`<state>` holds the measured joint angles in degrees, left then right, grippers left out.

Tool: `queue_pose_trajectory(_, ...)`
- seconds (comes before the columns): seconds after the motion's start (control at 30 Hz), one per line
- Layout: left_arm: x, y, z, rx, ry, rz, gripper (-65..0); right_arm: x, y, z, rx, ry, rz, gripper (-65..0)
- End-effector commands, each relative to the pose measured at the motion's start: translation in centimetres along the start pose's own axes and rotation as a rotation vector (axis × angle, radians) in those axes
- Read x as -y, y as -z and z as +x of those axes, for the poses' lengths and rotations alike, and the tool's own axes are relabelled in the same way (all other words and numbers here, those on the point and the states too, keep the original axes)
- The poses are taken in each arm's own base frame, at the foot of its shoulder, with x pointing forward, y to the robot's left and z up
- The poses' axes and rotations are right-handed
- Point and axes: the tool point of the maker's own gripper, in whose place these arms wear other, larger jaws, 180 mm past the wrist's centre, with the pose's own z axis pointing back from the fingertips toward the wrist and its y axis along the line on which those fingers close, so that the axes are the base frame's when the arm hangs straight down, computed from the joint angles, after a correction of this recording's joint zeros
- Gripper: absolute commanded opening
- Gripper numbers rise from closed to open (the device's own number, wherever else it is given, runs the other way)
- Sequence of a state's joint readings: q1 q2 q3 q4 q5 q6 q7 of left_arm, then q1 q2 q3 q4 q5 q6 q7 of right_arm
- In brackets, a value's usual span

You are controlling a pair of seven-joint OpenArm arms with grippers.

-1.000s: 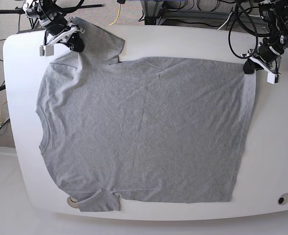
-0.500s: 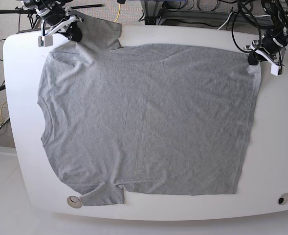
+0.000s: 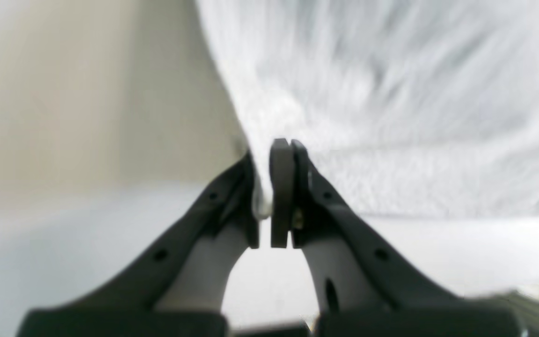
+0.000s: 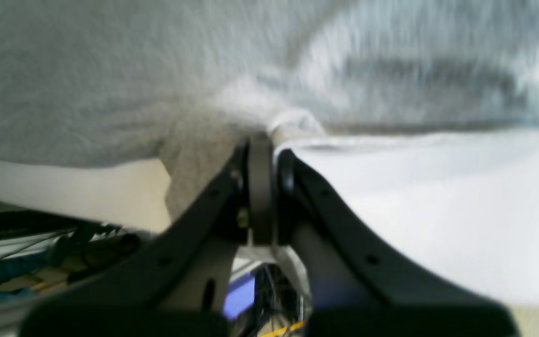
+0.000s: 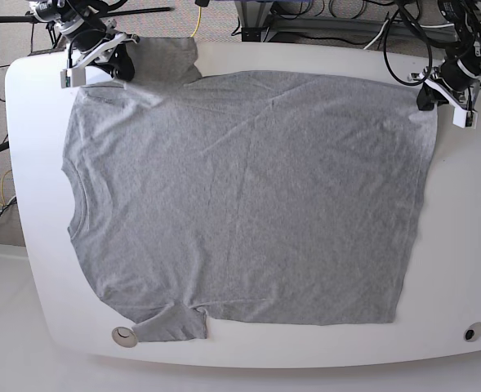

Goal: Fold the T-shirt properly
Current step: 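Lift the gripped edge with both grippers and fold it back over the shirt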

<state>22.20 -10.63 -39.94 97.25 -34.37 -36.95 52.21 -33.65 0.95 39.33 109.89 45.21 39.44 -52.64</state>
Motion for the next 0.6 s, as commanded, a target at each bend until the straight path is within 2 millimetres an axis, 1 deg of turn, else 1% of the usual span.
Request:
queue_pose_trajectory(0.0,0.6,-0.4,3.2,0.097,0.038,-0.009,-63.6,-0.5,-0.1,2.2,0.065,-0.040,0.019,-65.0)
queue_pose_trajectory(0.27,0.8,0.0,7.2,0.188,0.060,-0.008,-63.6,-0.7,0.8,5.2,0.124,-0.091,0.038,-65.0)
queue_pose_trajectory(0.4,1.0,0.1,8.5,0.219,0.066,-0.013,-63.6,-0.9,1.3,6.7,0.158,-0.106,0.047,-65.0)
queue_pose_trajectory(0.47,1.0,0.2,9.5,0.242,0.071,-0.014,-63.6,-1.1,1.5,7.5,0.171,-0.115,0.053,-65.0)
queue_pose_trajectory(0.57,0.8,0.3,10.4,0.253,0.081,0.001,-63.6,-1.2,2.0,8.4,0.170,-0.132,0.057,-65.0)
